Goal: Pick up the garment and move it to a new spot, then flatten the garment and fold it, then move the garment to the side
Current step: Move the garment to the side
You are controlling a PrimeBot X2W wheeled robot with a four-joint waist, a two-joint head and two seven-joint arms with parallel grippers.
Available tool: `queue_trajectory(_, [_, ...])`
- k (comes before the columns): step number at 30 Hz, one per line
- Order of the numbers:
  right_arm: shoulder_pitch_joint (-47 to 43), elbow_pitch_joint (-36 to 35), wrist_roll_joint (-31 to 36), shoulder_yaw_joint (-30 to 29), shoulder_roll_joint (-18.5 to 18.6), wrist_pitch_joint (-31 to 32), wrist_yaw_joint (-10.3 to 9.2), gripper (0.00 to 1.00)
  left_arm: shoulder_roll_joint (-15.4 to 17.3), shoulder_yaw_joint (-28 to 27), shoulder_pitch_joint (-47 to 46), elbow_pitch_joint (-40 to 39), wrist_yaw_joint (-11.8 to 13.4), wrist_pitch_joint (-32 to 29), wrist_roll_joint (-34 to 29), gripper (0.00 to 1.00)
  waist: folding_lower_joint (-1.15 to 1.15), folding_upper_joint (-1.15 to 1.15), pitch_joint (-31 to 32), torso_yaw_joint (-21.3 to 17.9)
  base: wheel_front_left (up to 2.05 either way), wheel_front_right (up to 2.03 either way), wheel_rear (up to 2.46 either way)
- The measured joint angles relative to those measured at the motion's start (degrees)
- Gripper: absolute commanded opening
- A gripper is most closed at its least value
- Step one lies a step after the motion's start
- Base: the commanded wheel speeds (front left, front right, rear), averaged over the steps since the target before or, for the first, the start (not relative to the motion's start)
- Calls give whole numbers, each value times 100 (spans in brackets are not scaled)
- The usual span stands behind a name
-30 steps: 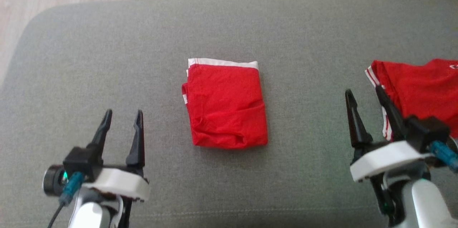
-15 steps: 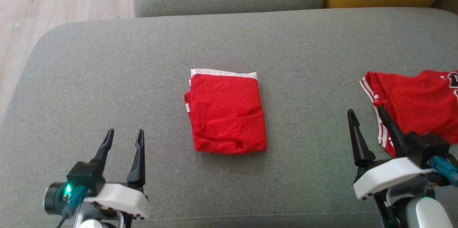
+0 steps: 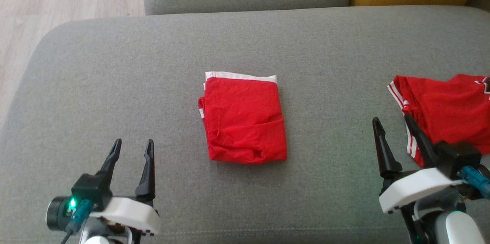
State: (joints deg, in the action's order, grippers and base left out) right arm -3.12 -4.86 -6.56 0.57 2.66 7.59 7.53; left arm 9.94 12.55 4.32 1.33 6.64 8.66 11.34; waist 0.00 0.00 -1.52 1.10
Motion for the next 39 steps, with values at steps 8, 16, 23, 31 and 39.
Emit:
queue_trajectory(8, [68,160,-1,-21,0,-2,0,100,10,40,-83,-14,0,1,1,100,0,0,-147,63,0,0,0])
queue_trajectory(16, [1170,1274,-156,557,4,-35,0,100,-13,205,-749,0,-116,148,1,100,0,0,-655,284,0,0,0])
queue_trajectory(23, [1953,2699,-444,1235,18,-230,0,100,-227,344,-1169,326,-216,368,58,100,1,0,-1075,648,0,0,0])
queue_trajectory(31, [2464,3767,-892,1537,51,-201,0,100,-312,379,-1345,552,-246,506,91,100,0,0,-1335,958,0,0,0])
queue_trajectory(39, [2724,3999,-1287,2007,74,-119,0,0,-308,360,-1397,602,-244,555,91,100,1,0,-1350,768,0,0,0])
